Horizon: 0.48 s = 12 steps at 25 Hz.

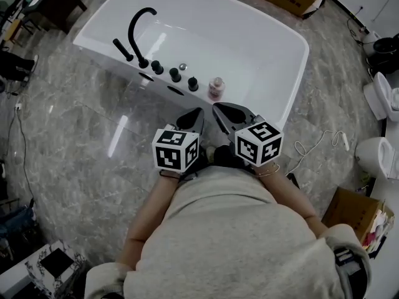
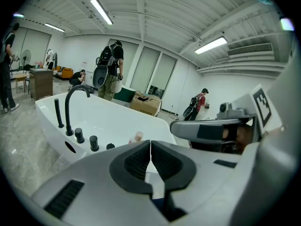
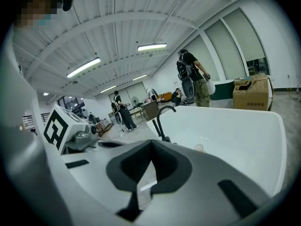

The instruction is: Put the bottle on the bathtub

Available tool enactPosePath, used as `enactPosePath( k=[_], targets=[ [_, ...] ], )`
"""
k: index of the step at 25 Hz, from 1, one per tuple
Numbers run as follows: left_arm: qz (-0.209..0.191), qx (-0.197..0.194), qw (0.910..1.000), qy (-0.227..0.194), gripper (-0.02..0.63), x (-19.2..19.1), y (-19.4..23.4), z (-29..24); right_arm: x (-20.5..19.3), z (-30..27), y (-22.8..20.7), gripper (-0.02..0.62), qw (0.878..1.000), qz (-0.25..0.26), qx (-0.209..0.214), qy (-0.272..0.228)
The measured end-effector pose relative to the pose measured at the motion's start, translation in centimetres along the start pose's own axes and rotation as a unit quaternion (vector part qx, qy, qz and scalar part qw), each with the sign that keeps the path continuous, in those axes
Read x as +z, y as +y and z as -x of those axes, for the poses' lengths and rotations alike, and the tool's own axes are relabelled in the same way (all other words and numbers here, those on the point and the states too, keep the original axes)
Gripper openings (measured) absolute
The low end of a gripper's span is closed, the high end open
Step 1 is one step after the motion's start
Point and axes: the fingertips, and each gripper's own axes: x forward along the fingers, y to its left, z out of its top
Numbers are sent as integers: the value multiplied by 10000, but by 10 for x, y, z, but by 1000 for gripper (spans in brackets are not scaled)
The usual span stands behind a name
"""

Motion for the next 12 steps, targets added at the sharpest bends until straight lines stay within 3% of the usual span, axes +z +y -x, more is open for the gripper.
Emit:
enactPosePath(
  k=[12],
  targets=[
    [58,-28,10000,55,9,-9,-3,0,-11,6,-5,-2,9996,-273,7,25]
  ],
)
